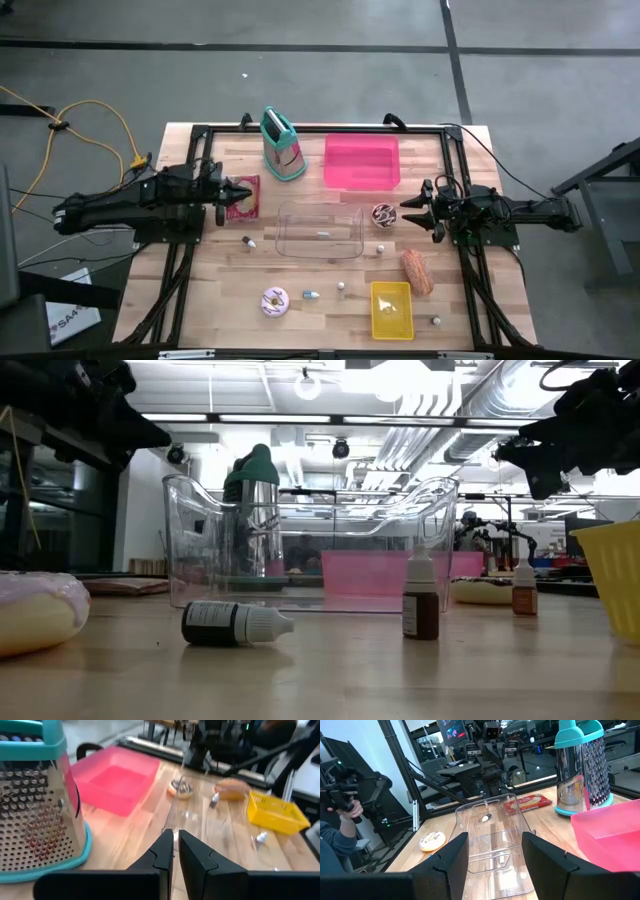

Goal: Pick & Place Food Item
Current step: Put the top black food coloring bottle into the yellow bin

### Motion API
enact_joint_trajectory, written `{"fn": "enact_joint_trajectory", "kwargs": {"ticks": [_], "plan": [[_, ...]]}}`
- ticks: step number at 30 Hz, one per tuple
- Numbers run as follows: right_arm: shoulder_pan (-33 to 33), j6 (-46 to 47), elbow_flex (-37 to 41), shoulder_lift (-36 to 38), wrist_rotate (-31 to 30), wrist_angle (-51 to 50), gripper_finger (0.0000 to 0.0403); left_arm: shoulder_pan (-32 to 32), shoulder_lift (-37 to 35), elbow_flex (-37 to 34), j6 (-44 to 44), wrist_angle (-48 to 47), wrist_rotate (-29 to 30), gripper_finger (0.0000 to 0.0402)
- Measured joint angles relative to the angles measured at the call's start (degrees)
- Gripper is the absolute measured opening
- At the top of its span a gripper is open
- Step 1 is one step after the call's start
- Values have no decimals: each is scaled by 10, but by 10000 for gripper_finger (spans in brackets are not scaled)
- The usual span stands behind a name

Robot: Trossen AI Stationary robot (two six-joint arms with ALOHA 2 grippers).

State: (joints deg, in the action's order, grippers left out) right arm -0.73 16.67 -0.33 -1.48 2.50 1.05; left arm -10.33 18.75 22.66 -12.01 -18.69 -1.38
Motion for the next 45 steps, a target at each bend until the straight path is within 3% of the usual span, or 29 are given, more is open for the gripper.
{"fn": "enact_joint_trajectory", "kwargs": {"ticks": [10, 17, 27, 45], "plan": [[0, 0, 0, 0, 0, 0, 174, 1, 144, 128, 62, -124, -40, 26], [0, 0, 0, 0, 0, 0, 174, 35, 206, 167, 102, -161, -88, 26], [0, 0, 0, 0, 0, 0, 174, 105, 237, 180, 128, -216, -87, 26], [0, 0, 0, 0, 0, 0, 174, 113, 263, 180, 167, -265, -27, 26]]}}
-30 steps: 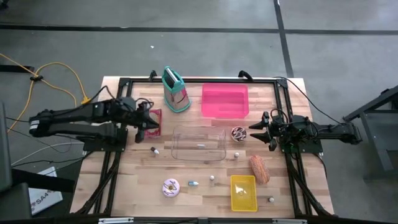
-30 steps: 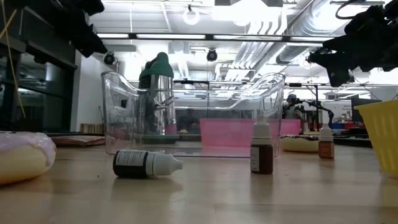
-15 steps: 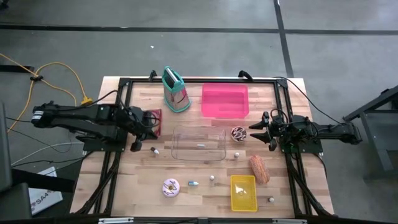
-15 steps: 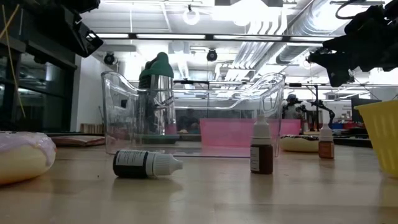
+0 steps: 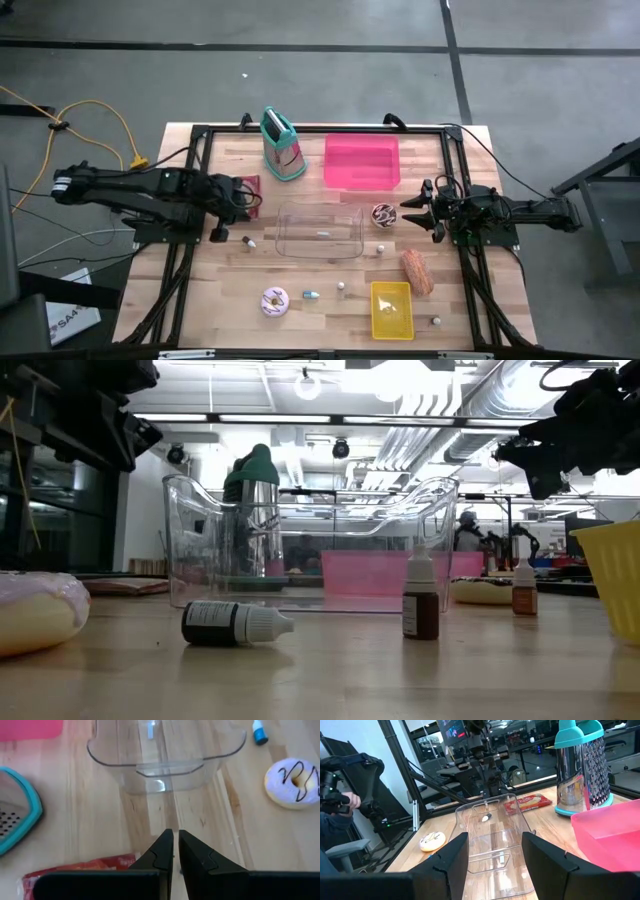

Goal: Pick & Place Food Item
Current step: Put the top black food coloring bottle into the yellow bin

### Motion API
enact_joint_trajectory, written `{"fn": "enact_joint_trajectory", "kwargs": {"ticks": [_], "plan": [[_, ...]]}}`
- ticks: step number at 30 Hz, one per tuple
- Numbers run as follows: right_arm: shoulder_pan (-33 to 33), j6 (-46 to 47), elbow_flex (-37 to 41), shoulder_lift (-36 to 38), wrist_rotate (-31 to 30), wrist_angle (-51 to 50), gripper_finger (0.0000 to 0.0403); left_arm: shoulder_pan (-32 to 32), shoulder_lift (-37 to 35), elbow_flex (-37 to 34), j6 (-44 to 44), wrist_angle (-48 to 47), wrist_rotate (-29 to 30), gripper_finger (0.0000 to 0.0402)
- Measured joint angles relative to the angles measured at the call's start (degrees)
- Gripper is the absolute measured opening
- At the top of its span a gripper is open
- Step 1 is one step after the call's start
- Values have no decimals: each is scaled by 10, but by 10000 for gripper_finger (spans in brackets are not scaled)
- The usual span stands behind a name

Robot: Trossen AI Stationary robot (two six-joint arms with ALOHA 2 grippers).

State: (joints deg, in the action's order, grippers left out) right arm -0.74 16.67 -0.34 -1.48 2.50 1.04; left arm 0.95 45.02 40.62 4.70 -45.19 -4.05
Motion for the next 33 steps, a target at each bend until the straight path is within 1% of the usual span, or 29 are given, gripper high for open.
{"fn": "enact_joint_trajectory", "kwargs": {"ticks": [6, 10, 14, 18, 21, 28, 33], "plan": [[0, 0, 0, 0, 0, 0, 174, 0, 49, 0, -3, 0, -4, 26], [0, 0, 0, 0, 0, 0, 174, 0, 74, 0, -14, 0, -33, 26], [0, 0, 0, 0, 0, 0, 174, 0, 83, 0, -21, 0, -52, 26], [0, 0, 0, 0, 0, 0, 174, 0, 83, 0, -20, 0, -52, 31], [0, 0, 0, 0, 0, 0, 174, 0, 83, 0, -17, 0, -53, 50], [0, 0, 0, 0, 0, 0, 174, 0, 83, 0, -12, -2, -53, 112], [0, 0, 0, 0, 0, 0, 174, 0, 83, 0, -6, -10, -54, 143]]}}
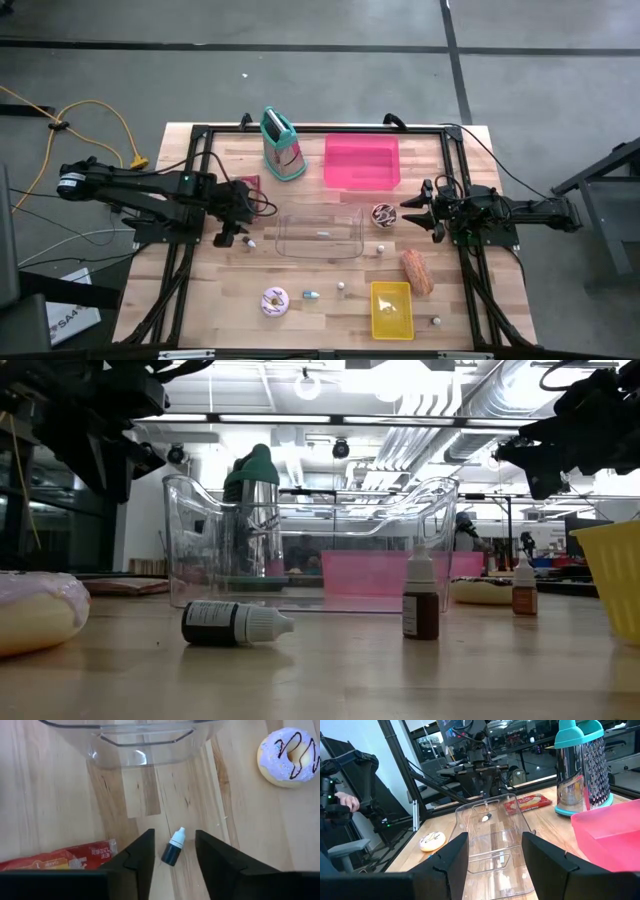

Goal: Pick & Place Food Item
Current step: Put the top black food coloring bottle into the yellow bin

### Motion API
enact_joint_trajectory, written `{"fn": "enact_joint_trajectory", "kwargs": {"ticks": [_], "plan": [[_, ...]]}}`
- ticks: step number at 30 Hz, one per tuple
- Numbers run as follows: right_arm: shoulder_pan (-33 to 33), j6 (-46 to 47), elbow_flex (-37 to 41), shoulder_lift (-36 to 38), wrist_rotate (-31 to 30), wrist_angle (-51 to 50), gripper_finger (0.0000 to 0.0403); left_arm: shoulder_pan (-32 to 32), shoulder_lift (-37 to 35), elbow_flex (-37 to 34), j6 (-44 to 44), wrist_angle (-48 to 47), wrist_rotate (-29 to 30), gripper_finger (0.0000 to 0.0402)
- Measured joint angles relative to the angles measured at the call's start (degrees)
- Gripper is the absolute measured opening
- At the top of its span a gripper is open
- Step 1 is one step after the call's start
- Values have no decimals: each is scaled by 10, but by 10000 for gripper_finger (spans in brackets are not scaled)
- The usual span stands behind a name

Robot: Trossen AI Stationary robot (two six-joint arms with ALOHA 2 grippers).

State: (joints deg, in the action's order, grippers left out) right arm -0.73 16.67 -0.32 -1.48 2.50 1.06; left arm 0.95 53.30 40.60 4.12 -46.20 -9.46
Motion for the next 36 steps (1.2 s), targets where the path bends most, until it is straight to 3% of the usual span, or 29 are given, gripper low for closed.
{"fn": "enact_joint_trajectory", "kwargs": {"ticks": [12, 25, 36], "plan": [[0, 0, 0, 0, 0, 0, 174, 18, 15, 0, 1, -6, 9, 167], [0, 0, 0, 0, 0, 0, 174, 118, 113, 0, -14, -5, 84, 167], [0, 0, 0, 0, 0, 0, 174, 147, 161, 0, -15, 5, 131, 167]]}}
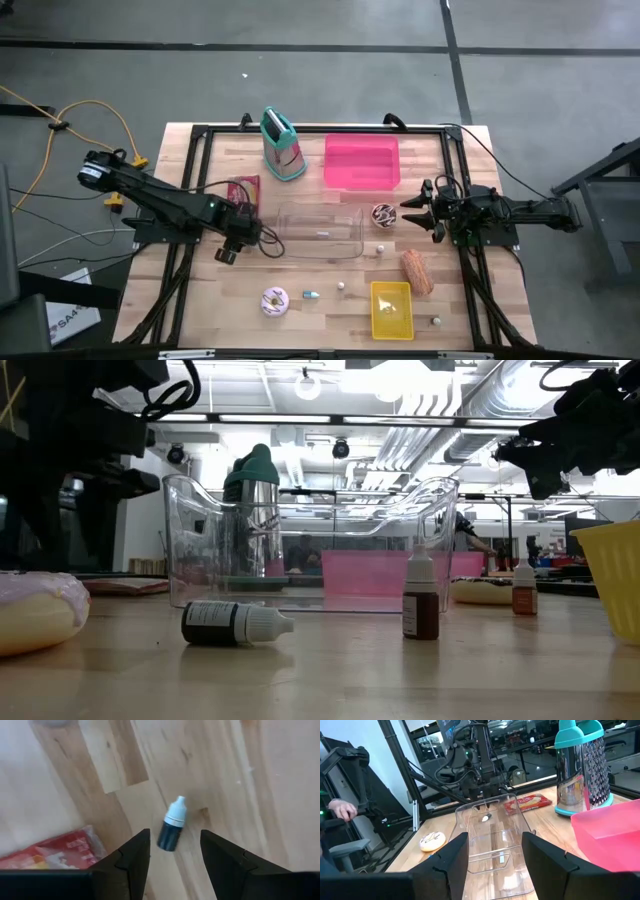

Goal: Pick & Place Food Item
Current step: Put the top black food coloring bottle into the yellow bin

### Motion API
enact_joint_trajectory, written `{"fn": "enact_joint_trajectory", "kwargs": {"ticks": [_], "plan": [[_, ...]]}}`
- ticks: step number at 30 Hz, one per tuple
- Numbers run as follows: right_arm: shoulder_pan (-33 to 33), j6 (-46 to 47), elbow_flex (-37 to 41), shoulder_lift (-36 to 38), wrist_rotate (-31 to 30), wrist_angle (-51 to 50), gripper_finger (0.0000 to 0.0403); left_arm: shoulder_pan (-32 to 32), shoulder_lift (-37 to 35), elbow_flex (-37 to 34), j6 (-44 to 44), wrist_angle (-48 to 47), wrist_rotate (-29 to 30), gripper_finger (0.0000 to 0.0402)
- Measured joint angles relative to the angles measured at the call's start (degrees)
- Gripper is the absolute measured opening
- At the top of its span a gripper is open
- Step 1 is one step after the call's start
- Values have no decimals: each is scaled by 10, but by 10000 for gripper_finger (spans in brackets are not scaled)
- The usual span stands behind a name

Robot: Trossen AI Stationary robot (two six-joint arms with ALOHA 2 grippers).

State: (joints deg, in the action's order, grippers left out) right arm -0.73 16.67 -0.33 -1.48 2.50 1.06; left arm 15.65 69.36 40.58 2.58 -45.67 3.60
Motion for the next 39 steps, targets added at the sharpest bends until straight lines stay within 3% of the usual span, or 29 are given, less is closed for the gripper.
{"fn": "enact_joint_trajectory", "kwargs": {"ticks": [18, 39], "plan": [[0, 0, 0, 0, 0, 2, 174, 11, 73, 0, -8, 34, 3, 167], [0, 0, 0, 0, 0, 3, 174, 16, 74, -5, -18, 33, 28, 167]]}}
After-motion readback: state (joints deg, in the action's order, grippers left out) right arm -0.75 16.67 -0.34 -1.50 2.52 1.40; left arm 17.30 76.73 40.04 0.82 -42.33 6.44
